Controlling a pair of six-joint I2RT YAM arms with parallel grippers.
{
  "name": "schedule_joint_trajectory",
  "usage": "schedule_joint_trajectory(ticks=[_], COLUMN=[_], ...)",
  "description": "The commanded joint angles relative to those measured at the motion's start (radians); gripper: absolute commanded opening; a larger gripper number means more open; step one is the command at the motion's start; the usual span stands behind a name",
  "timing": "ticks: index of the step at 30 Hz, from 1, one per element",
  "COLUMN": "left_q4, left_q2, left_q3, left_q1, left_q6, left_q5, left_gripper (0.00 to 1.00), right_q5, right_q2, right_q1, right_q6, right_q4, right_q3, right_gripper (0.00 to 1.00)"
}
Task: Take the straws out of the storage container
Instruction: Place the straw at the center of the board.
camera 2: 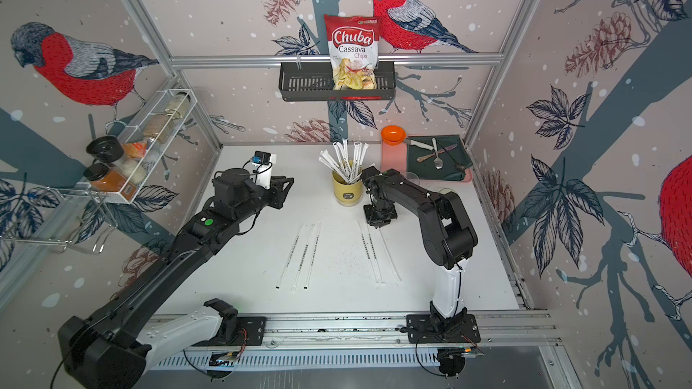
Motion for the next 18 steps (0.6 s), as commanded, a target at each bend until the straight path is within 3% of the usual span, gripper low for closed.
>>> schedule_joint_trajectory(ticks=[1, 11, 18], left_q4=[0.012, 0.011, 0.014], left_q2=[-0.002, -0.005, 0.000], left_q3=[0.008, 0.007, 0.005], left_q1=[0.002, 0.001, 0.002], left_q6=[0.013, 0.013, 0.008], left_q5=[0.012, 0.005, 0.003], left_gripper=[0.32, 0.32, 0.32], right_q5=[-0.006, -0.009, -0.011], right_q2=[-0.022, -0.099, -0.230], right_q1=[0.000, 0.002, -0.049], right_q6=[-0.006, 0.017, 0.056], right_q4=[0.005, 0.009, 0.072], right_q3=[-0.001, -0.017, -0.196], right_gripper=[0.21, 0.22, 0.25])
